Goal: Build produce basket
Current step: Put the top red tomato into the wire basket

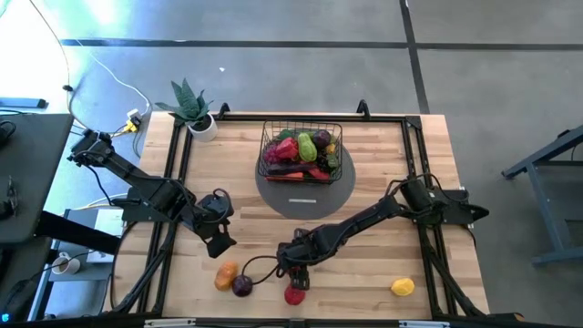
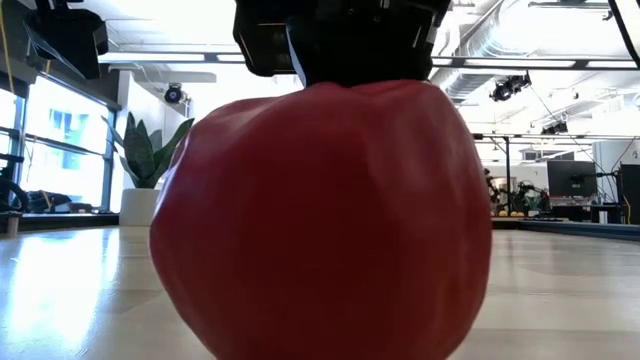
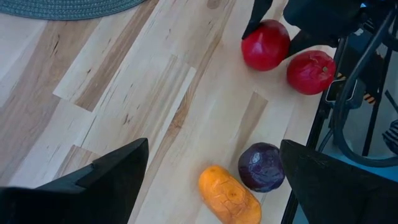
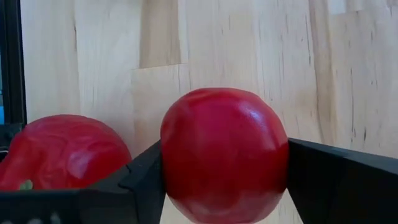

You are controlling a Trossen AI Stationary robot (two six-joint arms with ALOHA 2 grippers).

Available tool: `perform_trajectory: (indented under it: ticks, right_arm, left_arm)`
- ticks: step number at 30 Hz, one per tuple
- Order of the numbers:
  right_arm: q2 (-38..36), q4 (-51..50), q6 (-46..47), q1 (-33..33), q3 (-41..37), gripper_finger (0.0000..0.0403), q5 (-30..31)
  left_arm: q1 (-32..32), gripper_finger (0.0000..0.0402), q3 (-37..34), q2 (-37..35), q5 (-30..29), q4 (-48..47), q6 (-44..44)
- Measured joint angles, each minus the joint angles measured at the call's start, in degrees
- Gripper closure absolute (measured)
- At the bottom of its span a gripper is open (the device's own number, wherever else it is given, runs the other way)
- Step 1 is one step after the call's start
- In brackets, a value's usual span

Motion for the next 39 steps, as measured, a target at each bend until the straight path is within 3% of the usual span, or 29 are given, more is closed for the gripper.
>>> perform_trajectory:
  ticks: [10, 22, 30, 39]
  right_arm:
    - [-0.6, -0.5, 1.6, -0.1, -0.2, 0.0169, 0.5]
    - [-5.3, -1.1, 5.2, -2.3, -0.4, 0.0169, 8.8]
    - [-10.1, -1.2, 4.4, -7.6, -0.3, 0.0169, 12.3]
    - [-16.3, -0.4, -1.8, -16.6, -0.2, 0.0169, 15.4]
  left_arm:
    - [0.0, 0.0048, 0.0, 0.0, 0.0, 0.0, 0.0]
    - [0.0, 0.0048, 0.0, 0.0, 0.0, 0.0, 0.4]
    - [0.0, 0.0048, 0.0, 0.0, -0.2, 0.1, 1.5]
    - [0.0, 0.0048, 0.0, 0.0, -5.4, 0.0, 1.5]
